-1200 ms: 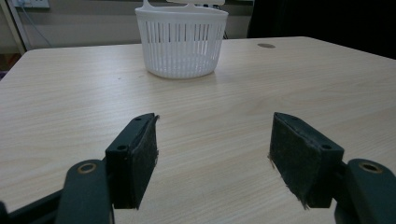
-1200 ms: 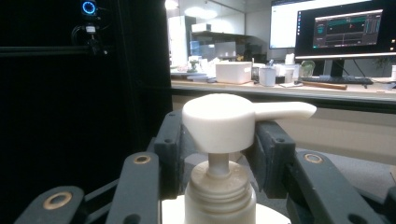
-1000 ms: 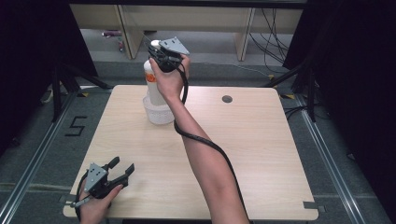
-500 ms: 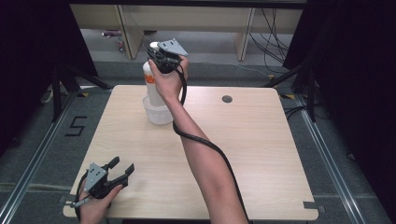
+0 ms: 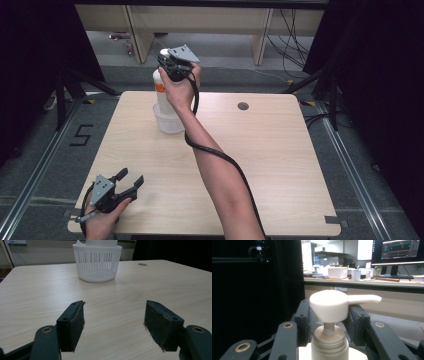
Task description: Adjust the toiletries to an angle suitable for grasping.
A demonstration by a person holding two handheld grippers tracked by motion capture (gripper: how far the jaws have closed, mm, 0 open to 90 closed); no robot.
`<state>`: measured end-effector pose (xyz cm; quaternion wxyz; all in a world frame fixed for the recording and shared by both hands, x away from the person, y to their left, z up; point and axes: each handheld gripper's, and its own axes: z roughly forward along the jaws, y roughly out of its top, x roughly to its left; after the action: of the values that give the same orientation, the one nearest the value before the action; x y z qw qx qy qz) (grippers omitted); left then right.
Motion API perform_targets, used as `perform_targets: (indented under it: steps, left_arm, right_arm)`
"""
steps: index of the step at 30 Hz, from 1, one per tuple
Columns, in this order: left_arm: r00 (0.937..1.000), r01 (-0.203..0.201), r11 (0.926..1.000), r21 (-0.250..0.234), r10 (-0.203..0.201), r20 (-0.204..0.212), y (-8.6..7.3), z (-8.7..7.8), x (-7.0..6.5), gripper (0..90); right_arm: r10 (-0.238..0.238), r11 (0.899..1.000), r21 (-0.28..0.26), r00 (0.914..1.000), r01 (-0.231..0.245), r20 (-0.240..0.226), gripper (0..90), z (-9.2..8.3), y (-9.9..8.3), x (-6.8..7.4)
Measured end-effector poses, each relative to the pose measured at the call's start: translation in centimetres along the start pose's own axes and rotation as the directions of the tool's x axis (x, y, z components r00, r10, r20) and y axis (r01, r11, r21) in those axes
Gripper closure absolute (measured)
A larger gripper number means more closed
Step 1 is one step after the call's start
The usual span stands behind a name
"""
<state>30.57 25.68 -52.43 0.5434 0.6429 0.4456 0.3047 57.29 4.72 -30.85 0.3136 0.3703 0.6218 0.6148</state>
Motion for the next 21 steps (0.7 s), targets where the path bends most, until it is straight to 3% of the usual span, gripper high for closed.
perform_targets:
  steps: [9,11,12,21]
  left_arm:
    - [1.0,-0.001,0.9999,-0.014,0.001,0.006,0.0,0.1,0.0,31.6]
    - [1.0,-0.001,0.9999,-0.014,0.002,0.008,-0.1,0.1,0.0,31.7]
    - [1.0,-0.005,1.0,0.008,0.005,-0.005,0.0,0.0,-0.1,31.6]
    - [1.0,-0.006,1.0,0.002,0.006,-0.001,0.0,0.0,-0.1,31.7]
  right_arm:
    - [-0.002,1.0,0.011,1.0,0.002,0.002,59.9,0.1,-0.7,0.0]
    - [0.016,0.999,0.028,0.9998,-0.016,0.01,59.9,0.0,-0.9,0.2]
    - [-0.002,1.0,0.024,1.0,0.002,0.006,59.9,0.1,-0.9,0.1]
    - [0.001,0.999,0.037,1.0,-0.001,0.007,59.9,0.2,-1.5,0.1]
